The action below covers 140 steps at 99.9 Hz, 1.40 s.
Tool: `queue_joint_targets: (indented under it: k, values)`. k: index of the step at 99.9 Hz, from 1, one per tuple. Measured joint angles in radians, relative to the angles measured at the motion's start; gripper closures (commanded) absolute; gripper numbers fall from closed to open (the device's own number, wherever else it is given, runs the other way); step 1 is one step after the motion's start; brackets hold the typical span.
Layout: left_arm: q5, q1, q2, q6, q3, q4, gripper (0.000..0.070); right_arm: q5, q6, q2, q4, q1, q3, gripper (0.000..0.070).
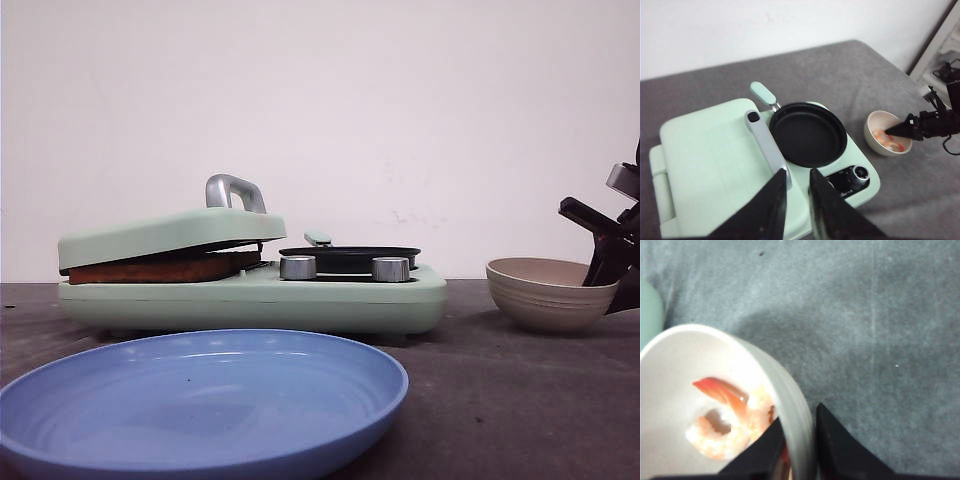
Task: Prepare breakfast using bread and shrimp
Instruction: 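Lift the cream bowl with the right gripper toward the frying pan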
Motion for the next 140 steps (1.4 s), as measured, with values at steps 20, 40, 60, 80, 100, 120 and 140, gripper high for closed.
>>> queue_joint_targets:
  k: [20, 40, 60, 80, 100, 120, 140]
  values:
    - [-0.003, 0.014, -0.120, -0.050, -0.220, 0.101, 0.0697, 0.003, -0.001, 0.000, -0.020, 0.012, 0.021, 0.0696]
    - [-0.003, 0.014, -0.184, -0.064, -0.295, 0.105, 0.0697, 0.022, -0.011, -0.002, -0.085, 0.052, 0.071, 0.0696]
    - [-0.003, 0.015, -0.190, -0.064, -0.297, 0.097, 0.0697, 0.072, -0.050, -0.063, -0.160, 0.090, 0.182, 0.0696]
    - [-0.003, 0.016, -0.213, -0.063, -0.338, 0.117, 0.0697, 0.096, -0.085, -0.077, -0.252, 0.134, 0.323, 0.0696]
    - [-0.003, 0.016, -0.290, -0.078, -0.473, 0.183, 0.0697, 0.200, -0.147, -0.077, -0.296, 0.221, 0.444, 0.0696]
    - [-0.003, 0.016, -0.329, -0.089, -0.523, 0.199, 0.0697, 0.298, -0.218, -0.077, -0.253, 0.306, 0.504, 0.0696]
    - [-0.003, 0.016, -0.334, -0.089, -0.546, 0.204, 0.0697, 0.390, -0.311, -0.077, -0.166, 0.386, 0.505, 0.0696]
